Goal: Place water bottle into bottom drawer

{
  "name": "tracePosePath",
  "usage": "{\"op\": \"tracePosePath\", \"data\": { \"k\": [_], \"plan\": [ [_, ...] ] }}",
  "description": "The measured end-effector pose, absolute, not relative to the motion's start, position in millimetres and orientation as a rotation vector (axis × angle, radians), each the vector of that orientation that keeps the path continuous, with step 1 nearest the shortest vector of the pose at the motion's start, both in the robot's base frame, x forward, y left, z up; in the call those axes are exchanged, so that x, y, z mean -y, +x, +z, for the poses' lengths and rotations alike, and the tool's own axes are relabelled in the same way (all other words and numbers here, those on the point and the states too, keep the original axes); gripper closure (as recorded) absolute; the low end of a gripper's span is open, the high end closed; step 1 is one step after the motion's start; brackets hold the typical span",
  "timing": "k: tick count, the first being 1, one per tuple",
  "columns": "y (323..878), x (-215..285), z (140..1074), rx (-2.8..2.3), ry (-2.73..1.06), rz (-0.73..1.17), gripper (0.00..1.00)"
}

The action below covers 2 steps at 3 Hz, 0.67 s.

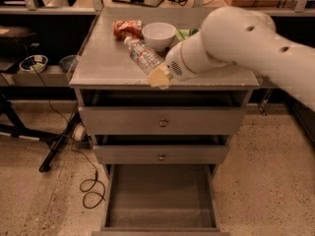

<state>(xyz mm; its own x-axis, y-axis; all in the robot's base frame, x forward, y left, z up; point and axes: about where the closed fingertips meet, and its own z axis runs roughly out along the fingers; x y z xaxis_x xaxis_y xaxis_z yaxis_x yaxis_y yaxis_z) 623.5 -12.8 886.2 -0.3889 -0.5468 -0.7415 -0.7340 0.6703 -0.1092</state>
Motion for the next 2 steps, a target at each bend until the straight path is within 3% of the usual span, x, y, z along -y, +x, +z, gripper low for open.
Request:
{"op": "tracePosePath", "data": {
  "k": [2],
  "plan": [
    [587.8,16.6,895.9,-1.988,-1.326,0.512,1.00]
  ]
}}
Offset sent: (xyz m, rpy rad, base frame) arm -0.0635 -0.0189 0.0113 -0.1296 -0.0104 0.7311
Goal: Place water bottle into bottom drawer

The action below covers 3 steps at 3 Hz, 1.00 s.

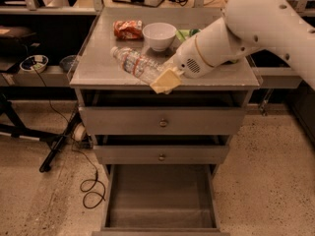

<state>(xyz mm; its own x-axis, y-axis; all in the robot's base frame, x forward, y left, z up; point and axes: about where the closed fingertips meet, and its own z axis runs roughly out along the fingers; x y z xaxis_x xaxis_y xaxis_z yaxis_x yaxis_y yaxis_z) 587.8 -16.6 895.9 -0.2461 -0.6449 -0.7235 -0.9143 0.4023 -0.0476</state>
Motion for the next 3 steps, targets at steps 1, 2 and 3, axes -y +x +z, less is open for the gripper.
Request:
{"op": "tracePosePath", "data": {
  "k": [1,2,3],
  "plan": [
    [575.4,19.2,892.1,-1.864,-1.535,0.554,1.00],
    [571.6,18.9,890.2,-1.806,-1.611,0.530,1.00],
    [571.9,18.7,890.2,-1.808,-1.608,0.530,1.00]
  ]
}}
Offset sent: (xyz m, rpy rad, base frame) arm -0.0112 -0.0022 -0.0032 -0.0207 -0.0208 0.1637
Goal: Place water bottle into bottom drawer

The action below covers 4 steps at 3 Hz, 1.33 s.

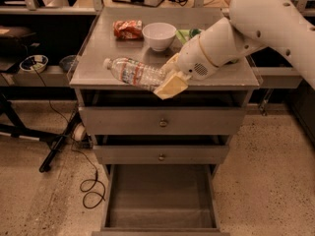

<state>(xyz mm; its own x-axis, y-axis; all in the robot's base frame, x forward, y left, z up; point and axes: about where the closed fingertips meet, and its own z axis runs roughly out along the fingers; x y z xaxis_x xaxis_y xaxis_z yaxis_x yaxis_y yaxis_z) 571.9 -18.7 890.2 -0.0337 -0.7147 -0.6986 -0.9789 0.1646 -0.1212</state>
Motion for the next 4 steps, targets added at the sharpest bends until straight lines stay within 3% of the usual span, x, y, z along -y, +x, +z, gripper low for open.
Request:
{"op": "tracePosePath", "data": {
  "k": [2,4],
  "plan": [
    [540.3,25.1,900.3,-1.716,-1.677,0.561,1.00],
    [482.0,61.6,897.9,-1.833,-1.456,0.260,1.00]
  ]
}}
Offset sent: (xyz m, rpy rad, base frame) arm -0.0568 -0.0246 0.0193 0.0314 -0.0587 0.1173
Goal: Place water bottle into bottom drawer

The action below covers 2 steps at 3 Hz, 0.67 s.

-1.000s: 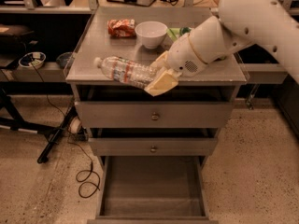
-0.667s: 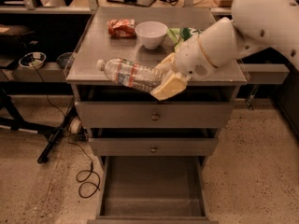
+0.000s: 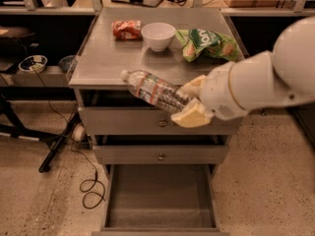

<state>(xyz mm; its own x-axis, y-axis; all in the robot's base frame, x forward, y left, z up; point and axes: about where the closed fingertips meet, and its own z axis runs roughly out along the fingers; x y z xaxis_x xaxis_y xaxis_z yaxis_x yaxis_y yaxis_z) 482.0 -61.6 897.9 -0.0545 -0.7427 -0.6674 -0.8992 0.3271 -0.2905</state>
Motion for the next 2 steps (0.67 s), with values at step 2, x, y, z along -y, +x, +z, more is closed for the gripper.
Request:
{"op": "tracePosePath", "data": {
  "k": [2],
  "plan": [
    [520.4,67.6,844.6,-1.966,-1.324,0.052,1.00]
  ]
}}
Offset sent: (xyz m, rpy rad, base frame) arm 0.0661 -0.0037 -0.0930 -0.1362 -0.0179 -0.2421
